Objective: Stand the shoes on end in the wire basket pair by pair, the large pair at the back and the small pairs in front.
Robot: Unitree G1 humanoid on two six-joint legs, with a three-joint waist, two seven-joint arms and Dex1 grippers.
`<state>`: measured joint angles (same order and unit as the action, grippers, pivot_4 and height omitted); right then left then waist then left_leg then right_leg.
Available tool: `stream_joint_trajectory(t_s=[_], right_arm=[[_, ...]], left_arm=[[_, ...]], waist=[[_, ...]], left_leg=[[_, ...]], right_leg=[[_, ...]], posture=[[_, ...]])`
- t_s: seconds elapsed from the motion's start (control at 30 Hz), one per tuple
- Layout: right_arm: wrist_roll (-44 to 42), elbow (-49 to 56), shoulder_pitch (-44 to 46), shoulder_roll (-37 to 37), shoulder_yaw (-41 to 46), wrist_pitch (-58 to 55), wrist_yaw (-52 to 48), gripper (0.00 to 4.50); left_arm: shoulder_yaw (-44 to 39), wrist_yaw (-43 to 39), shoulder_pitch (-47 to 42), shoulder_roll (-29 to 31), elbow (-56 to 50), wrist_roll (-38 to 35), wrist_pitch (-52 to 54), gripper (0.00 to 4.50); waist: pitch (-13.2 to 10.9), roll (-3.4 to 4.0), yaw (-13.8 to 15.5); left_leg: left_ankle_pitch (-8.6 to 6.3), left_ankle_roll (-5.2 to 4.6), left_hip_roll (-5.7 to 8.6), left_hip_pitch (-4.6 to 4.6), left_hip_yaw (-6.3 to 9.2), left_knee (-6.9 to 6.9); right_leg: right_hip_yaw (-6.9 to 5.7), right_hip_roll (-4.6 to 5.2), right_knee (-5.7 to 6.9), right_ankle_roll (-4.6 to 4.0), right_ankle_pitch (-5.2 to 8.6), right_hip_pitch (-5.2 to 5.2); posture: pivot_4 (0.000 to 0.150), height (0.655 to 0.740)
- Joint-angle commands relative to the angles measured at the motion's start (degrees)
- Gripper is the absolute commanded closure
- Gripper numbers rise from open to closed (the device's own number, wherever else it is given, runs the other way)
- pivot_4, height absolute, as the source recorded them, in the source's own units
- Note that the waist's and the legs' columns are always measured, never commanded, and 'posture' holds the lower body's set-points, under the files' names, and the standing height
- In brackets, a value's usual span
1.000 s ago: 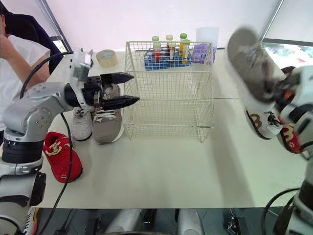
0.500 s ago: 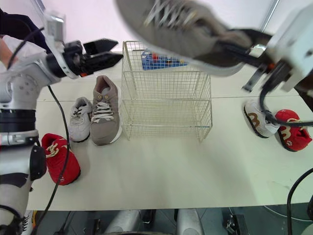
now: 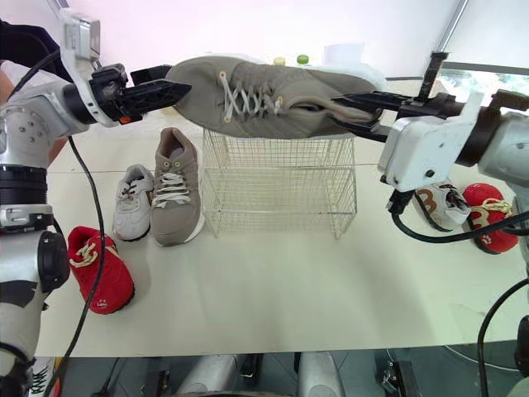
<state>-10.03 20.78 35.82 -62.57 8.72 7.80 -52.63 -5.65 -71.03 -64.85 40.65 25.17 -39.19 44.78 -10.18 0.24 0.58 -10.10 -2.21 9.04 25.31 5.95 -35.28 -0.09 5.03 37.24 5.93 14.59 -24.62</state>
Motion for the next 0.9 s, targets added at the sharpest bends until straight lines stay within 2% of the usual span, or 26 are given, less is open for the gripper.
stream_joint_trajectory(t_s=[0.03,0.13,0.3,0.37,0.43,0.47,0.57,0.6,0.67,0.8,0.9], right_arm=[[-0.6,0.1,3.9,0.3,0.8,1.7,0.2,4.35],[-1.0,-0.2,6.3,0.9,-0.3,1.0,-0.2,4.35],[-1.1,-0.9,8.0,1.0,-0.9,1.0,-1.5,4.35],[-1.6,-0.9,8.0,0.8,-0.8,0.2,-2.1,4.35],[-5.7,0.3,7.3,0.7,0.3,-5.7,-2.3,3.34],[-8.0,1.0,7.0,0.6,0.9,-8.9,-2.3,3.03],[-14.8,3.1,7.1,0.1,3.3,-18.8,-1.3,1.47],[-20.4,3.1,7.0,-0.3,6.4,-26.0,0.5,1.08],[-29.1,3.4,5.8,-1.6,11.8,-37.1,2.1,0.02],[-47.7,2.7,-0.4,0.3,26.4,-55.4,10.3,0.02],[-60.7,3.4,-8.7,3.5,35.7,-63.2,16.2,0.02]], left_arm=[[-0.2,-1.3,0.1,0.9,-2.6,0.7,0.1,0.0],[0.4,-2.1,1.3,0.9,-4.0,1.0,0.2,0.83],[0.7,-2.4,2.2,0.3,-5.0,2.2,-0.4,3.25],[0.7,-2.3,2.2,0.1,-5.0,2.5,-0.7,3.91],[0.4,-1.8,2.1,-0.4,-5.0,2.6,-0.8,3.95],[0.2,-1.7,2.1,-0.6,-5.0,2.6,-0.8,3.95],[-0.2,-1.2,2.4,-1.2,-5.5,2.7,-0.6,3.95],[-1.0,-0.5,2.8,-1.6,-5.9,1.9,0.2,3.95],[-2.4,0.5,3.5,-2.3,-6.7,0.6,1.4,3.95],[-5.5,3.7,4.3,-3.6,-8.7,-2.4,4.1,3.95],[-7.3,5.9,4.8,-4.9,-10.6,-4.9,6.1,3.95]], waist=[[0.0,0.0,0.0],[0.0,0.0,0.0],[0.0,0.0,0.0],[0.0,0.0,0.1],[0.0,0.0,0.1],[0.0,0.0,0.1],[0.0,0.0,0.1],[0.0,0.0,0.1],[0.0,0.0,0.2],[0.0,-0.03,0.2],[0.0,-0.06,0.2]], left_leg=[[0.0,0.0,0.0,0.0,0.0,0.0],[0.0,0.0,0.0,0.0,0.0,0.01],[0.0,0.0,0.0,0.0,0.01,0.0],[0.0,-0.01,0.0,0.0,0.01,0.0],[-0.02,-0.03,0.0,0.0,0.01,-0.01],[-0.02,-0.04,0.0,0.0,0.01,-0.01],[-0.11,-0.2,0.0,0.0,0.03,-0.02],[-0.13,-0.22,0.0,0.0,0.04,-0.02],[-0.14,-0.24,0.0,0.03,0.07,-0.02],[-0.17,-0.29,0.0,0.04,0.13,-0.01],[-0.12,-0.38,0.0,0.04,0.14,0.01]], right_leg=[[0.0,0.0,0.0,0.0,0.0,0.0],[0.01,0.0,0.01,0.0,0.0,-0.01],[0.01,-0.01,0.02,0.0,0.0,-0.01],[0.01,-0.01,0.02,0.0,0.0,0.0],[0.01,-0.01,0.02,0.0,0.0,0.0],[0.01,-0.01,0.02,0.0,0.0,0.01],[0.01,0.0,0.03,-0.01,0.0,0.0],[0.01,0.0,0.03,-0.01,0.0,0.0],[0.01,0.0,0.03,-0.01,0.0,-0.01],[0.0,0.0,0.0,-0.01,0.0,0.01],[-0.01,0.01,0.01,-0.01,0.0,0.02]], posture=[[0.15,0.74],[0.15,0.74],[0.15,0.74],[0.15,0.74],[0.15,0.74],[0.15,0.74],[0.15,0.74],[0.15,0.74],[0.15,0.74],[0.15,0.74],[0.15,0.74]])
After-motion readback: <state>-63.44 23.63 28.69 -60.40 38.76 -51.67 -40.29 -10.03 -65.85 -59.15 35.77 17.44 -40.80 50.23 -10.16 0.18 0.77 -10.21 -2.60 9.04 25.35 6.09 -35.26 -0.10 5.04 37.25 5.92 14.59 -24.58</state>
